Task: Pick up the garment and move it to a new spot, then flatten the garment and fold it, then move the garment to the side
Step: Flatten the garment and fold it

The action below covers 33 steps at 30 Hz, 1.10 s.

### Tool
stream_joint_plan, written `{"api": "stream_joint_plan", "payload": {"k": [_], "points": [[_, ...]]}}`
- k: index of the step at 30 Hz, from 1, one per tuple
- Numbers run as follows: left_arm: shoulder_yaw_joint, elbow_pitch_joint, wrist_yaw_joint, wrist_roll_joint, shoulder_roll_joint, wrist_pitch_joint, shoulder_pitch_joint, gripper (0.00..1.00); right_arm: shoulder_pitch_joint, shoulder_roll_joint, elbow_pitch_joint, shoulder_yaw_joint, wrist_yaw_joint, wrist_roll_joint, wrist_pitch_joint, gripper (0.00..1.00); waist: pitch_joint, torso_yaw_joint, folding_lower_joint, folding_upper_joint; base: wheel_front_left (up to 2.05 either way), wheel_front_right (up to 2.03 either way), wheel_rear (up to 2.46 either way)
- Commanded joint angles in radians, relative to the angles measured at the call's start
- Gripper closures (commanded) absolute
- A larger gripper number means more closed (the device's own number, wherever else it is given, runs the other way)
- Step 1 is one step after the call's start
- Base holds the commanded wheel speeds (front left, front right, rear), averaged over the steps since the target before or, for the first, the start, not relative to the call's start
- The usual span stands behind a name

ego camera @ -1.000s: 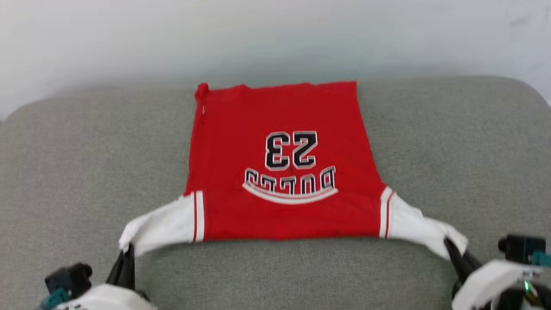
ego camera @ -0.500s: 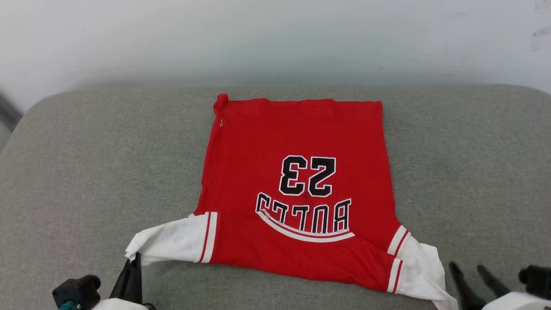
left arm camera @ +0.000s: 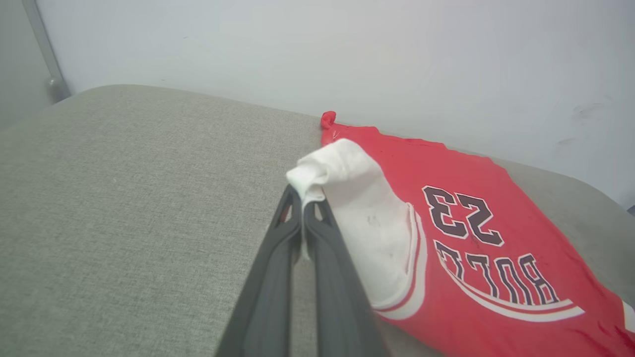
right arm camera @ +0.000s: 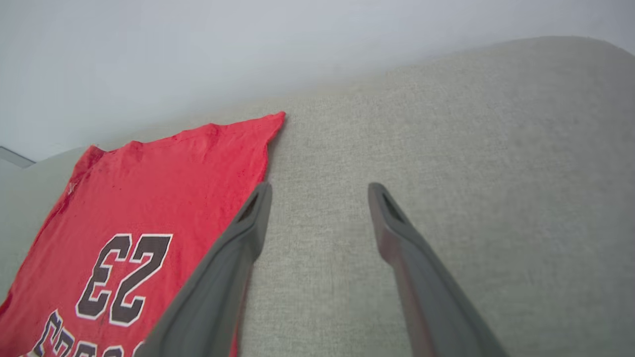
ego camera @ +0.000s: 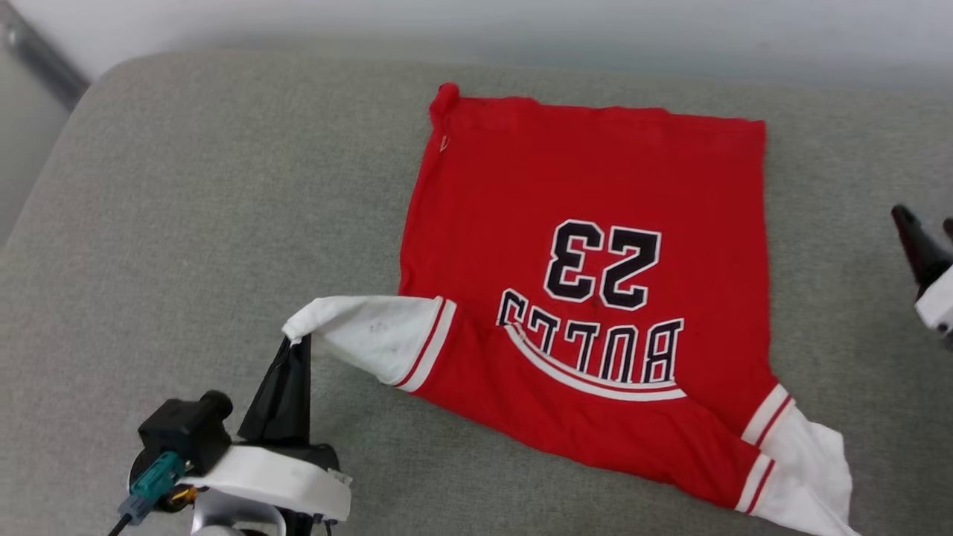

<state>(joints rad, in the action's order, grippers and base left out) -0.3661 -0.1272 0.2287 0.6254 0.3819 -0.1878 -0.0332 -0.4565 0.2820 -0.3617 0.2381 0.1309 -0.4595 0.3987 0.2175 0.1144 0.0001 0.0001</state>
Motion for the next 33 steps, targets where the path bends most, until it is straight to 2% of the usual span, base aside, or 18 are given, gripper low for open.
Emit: {"api": "stream_joint_plan", "payload": {"k": [1,6,11,18,25,26,27,33], "points": [[-0.005,-0.007,-0.005,-0.008,-0.003,-0.006,-0.022,1.00,-0.042,0.012,-0.024,-0.001,0.000,0.003,0.018,0.00,0.077,0.072,-0.0001,-0.0001,0.00,0.00,0.00],[-0.045,-0.033,-0.035,-0.032,-0.030,-0.019,-0.086,1.00,-0.265,0.084,-0.159,-0.019,0.000,0.052,0.184,0.00,0.171,0.152,-0.0001,-0.0001,0.00,0.00,0.00],[-0.075,-0.038,-0.063,-0.045,-0.072,-0.038,-0.152,1.00,-0.426,0.118,-0.230,-0.027,0.000,0.105,0.312,0.00,0.252,0.212,-0.0001,-0.0001,0.00,0.00,0.00],[-0.090,-0.011,-0.103,-0.052,-0.117,-0.061,-0.211,1.00,-0.563,0.108,-0.294,0.006,0.000,0.176,0.398,0.00,0.329,0.247,-0.0001,-0.0001,0.00,0.00,0.00],[-0.082,0.029,-0.132,-0.039,-0.133,-0.071,-0.227,1.00,-0.543,0.053,-0.399,0.036,-0.001,0.224,0.539,0.00,0.350,0.246,-0.0001,-0.0001,0.00,0.00,0.00],[-0.081,0.035,-0.137,-0.040,-0.133,-0.072,-0.230,1.00,-0.542,0.047,-0.403,0.040,-0.001,0.229,0.551,0.64,0.347,0.246,-0.0001,-0.0001,0.00,0.00,0.00],[-0.081,0.041,-0.139,-0.040,-0.134,-0.071,-0.232,1.00,-0.542,0.044,-0.403,0.043,-0.001,0.231,0.557,1.00,0.344,0.246,-0.0001,-0.0001,0.00,0.00,0.00],[-0.074,0.077,-0.148,-0.027,-0.132,-0.072,-0.218,1.00,-0.554,0.066,-0.367,0.050,-0.001,0.254,0.528,1.00,0.287,0.233,-0.0001,-0.0001,0.00,0.00,0.00]]}}
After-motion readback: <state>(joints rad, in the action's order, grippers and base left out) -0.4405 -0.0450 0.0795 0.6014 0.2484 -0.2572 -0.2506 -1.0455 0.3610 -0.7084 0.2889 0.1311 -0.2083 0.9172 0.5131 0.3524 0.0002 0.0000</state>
